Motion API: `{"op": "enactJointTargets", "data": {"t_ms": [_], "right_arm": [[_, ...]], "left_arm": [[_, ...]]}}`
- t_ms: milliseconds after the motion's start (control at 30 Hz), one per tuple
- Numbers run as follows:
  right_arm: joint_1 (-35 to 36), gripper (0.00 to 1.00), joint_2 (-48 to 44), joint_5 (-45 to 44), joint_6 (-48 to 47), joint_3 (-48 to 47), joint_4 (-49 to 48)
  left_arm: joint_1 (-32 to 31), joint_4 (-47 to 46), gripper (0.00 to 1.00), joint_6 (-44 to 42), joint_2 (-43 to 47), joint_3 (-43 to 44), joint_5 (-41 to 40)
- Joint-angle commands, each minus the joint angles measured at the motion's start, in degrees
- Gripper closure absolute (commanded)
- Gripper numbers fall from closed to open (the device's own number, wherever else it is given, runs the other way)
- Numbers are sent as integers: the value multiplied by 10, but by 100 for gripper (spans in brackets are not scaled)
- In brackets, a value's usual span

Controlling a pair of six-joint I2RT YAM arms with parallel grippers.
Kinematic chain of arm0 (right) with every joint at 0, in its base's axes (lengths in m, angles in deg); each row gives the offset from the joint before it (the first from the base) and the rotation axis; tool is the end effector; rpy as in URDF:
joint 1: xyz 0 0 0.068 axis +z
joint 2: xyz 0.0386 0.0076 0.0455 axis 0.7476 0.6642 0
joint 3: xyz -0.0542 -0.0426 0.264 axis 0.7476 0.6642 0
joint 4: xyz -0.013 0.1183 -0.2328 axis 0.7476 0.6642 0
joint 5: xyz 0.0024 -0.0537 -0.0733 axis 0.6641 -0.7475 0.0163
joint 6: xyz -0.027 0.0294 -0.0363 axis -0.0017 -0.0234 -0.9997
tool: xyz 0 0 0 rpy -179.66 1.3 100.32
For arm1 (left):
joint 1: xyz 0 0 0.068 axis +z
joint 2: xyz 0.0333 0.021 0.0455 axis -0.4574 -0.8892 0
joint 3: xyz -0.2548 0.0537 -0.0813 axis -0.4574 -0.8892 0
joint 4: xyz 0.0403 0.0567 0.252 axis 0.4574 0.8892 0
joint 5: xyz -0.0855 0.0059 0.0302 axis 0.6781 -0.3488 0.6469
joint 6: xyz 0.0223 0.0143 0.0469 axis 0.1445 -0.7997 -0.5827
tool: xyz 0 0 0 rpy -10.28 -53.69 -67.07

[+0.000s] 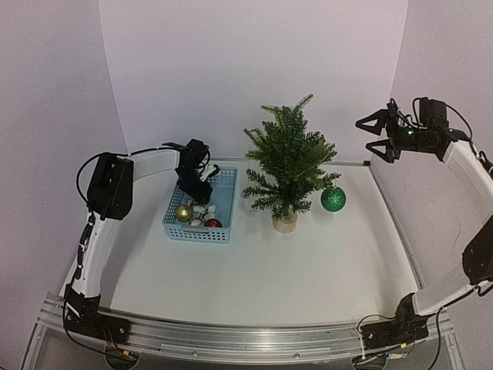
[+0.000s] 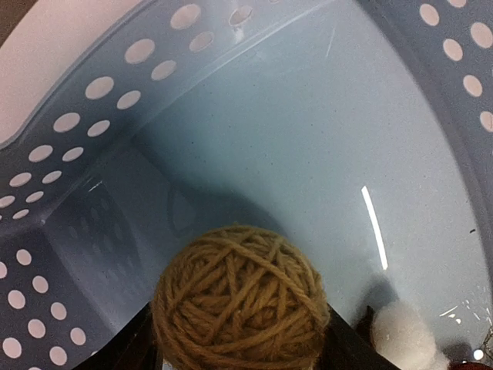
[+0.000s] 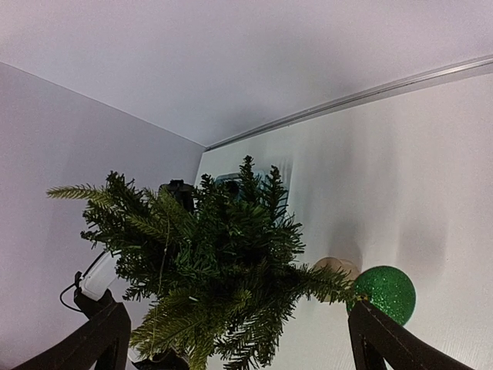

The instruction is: Decorate the small christmas tree

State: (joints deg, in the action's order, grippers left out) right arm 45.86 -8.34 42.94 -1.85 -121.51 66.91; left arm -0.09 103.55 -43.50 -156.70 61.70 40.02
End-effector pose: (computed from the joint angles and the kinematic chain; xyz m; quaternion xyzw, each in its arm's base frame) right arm 0.3095 0.0103 0.4045 0.0360 0.8139 0.4106 0.4096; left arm 0.4526 -0.2335 0.1540 0.3440 0.9198 -0.0211 0.1876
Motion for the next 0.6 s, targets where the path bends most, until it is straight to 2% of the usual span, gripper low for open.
{"op": "enactJointTargets", "data": {"t_ms": [0,167,267,400,567], "right_arm": [[2,2,-17,7,4,6,-19],[2,2,-16,9,4,7,-21],[2,2,-16,11,3,5,-21],[2,2,-14,14,4,4,-22],[2,2,-15,38,11,-9,-29]], "left_arm": [[3,-29,34,1,11,21,-5],[3,-27,32,2,3,37,-2],[3,-26,39,4,1,41,-1],[3,-28,55,2,12,38,15],[5,-13,65,-8,37,44,43]]}}
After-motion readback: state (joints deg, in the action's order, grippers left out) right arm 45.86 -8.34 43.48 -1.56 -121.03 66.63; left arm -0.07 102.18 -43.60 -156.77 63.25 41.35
